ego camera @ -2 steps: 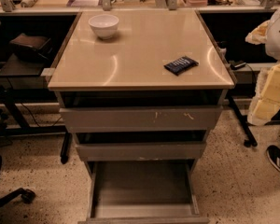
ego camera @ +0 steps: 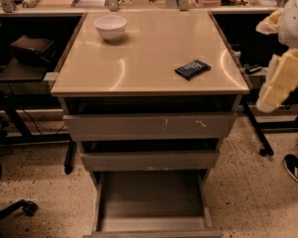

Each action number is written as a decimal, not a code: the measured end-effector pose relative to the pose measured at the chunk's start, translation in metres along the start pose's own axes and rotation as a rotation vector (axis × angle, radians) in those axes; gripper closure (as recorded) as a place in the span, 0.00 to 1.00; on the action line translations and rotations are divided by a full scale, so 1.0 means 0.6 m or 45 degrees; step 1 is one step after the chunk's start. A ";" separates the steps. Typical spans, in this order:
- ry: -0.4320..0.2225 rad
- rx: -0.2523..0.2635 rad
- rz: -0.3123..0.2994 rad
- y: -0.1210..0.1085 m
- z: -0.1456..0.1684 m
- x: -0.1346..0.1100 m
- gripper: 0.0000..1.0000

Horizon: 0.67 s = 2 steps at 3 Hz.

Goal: Place rxbar blueberry into bottom drawer

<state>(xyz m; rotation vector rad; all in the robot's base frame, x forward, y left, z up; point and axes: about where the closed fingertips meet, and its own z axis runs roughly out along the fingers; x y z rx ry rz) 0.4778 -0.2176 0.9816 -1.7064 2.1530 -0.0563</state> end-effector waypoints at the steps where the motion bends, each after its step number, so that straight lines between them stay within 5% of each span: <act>1: -0.143 -0.069 -0.029 -0.104 0.068 -0.020 0.00; 2: -0.270 -0.161 0.014 -0.178 0.134 -0.037 0.00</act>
Offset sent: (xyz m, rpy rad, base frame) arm 0.3206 -0.0223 0.0820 0.4493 -0.2461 0.0740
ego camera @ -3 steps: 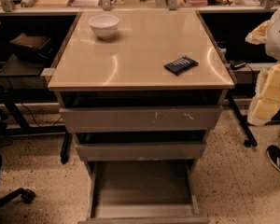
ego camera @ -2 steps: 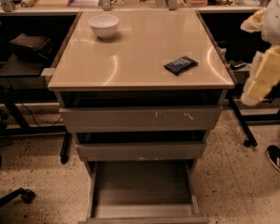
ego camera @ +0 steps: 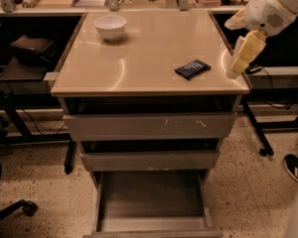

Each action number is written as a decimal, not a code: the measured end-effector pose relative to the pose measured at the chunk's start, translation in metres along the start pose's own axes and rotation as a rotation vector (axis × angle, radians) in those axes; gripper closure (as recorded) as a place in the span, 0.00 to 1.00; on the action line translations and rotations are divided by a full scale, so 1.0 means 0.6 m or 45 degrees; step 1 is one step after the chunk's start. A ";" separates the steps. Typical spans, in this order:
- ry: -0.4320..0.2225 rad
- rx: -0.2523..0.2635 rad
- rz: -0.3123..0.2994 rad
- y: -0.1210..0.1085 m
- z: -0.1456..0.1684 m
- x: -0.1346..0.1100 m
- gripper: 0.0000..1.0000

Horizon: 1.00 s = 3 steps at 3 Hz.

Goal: Place rxbar blueberry into bottom drawer

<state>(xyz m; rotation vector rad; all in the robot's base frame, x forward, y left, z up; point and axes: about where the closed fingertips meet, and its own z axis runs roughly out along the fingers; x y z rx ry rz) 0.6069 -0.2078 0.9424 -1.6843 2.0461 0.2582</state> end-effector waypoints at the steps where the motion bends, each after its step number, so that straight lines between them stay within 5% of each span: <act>1: -0.091 0.151 0.123 -0.089 -0.014 -0.019 0.00; 2: -0.129 0.226 0.195 -0.115 -0.030 -0.033 0.00; 3: -0.129 0.224 0.195 -0.115 -0.029 -0.033 0.00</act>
Offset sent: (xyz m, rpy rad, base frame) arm 0.0435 -0.0036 0.0164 0.0695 -0.0612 -0.0982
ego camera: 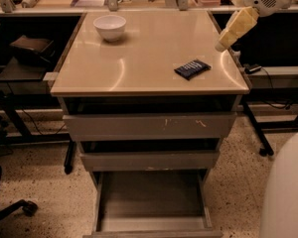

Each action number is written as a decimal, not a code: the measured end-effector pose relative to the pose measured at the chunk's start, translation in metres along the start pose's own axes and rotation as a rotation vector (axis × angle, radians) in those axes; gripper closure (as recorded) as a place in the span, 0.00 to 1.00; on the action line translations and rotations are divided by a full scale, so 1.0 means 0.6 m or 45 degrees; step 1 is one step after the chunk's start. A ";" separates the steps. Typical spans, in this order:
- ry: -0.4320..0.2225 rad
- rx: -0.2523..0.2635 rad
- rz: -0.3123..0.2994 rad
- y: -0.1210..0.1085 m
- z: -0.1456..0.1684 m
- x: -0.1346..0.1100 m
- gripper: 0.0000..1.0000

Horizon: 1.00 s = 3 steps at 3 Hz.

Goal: Place rxbar blueberry into bottom drawer

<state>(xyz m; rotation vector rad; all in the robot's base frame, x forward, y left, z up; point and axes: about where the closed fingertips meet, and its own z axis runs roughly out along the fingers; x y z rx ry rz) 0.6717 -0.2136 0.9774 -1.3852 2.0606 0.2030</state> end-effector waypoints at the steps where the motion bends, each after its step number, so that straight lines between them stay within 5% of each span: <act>1: -0.094 0.044 0.103 -0.017 0.016 -0.005 0.00; 2: -0.265 0.044 0.304 -0.021 0.071 -0.014 0.00; 3: -0.306 0.094 0.319 -0.039 0.088 -0.025 0.00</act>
Offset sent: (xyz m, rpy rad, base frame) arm 0.0853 0.0300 -0.0266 0.5653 -0.2029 -0.3915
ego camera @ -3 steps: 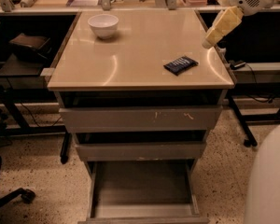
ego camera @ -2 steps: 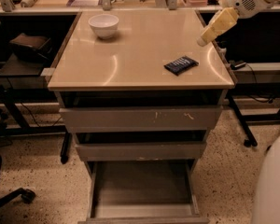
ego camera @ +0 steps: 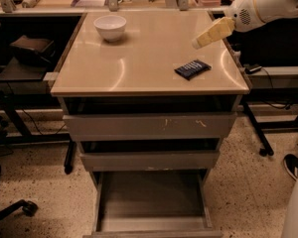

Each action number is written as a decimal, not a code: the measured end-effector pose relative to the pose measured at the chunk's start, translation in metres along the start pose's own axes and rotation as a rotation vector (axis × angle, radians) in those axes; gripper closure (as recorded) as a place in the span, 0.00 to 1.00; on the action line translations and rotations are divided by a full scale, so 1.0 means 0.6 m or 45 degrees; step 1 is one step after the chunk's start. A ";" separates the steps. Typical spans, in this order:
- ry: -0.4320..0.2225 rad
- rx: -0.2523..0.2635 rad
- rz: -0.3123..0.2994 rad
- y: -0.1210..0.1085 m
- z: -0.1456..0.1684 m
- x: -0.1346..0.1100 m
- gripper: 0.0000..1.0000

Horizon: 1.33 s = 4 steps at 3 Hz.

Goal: Place rxbar blueberry into bottom drawer

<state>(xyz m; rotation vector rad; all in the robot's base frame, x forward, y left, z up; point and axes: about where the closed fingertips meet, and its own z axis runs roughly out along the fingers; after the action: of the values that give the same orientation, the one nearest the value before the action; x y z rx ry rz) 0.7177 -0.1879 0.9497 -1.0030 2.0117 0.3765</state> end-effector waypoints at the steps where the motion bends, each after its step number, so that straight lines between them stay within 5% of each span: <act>1: 0.000 0.000 0.000 0.000 0.000 0.000 0.00; 3: -0.231 0.013 0.220 0.011 0.025 0.050 0.00; 4: -0.237 0.016 0.277 0.025 0.064 0.079 0.00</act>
Offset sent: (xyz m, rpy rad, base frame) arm 0.0098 -0.0123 -0.0687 0.2816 -0.0004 -0.1126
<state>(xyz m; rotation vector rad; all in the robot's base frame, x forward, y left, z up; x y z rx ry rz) 0.7115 -0.1805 0.8872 -0.7143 1.9547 0.5524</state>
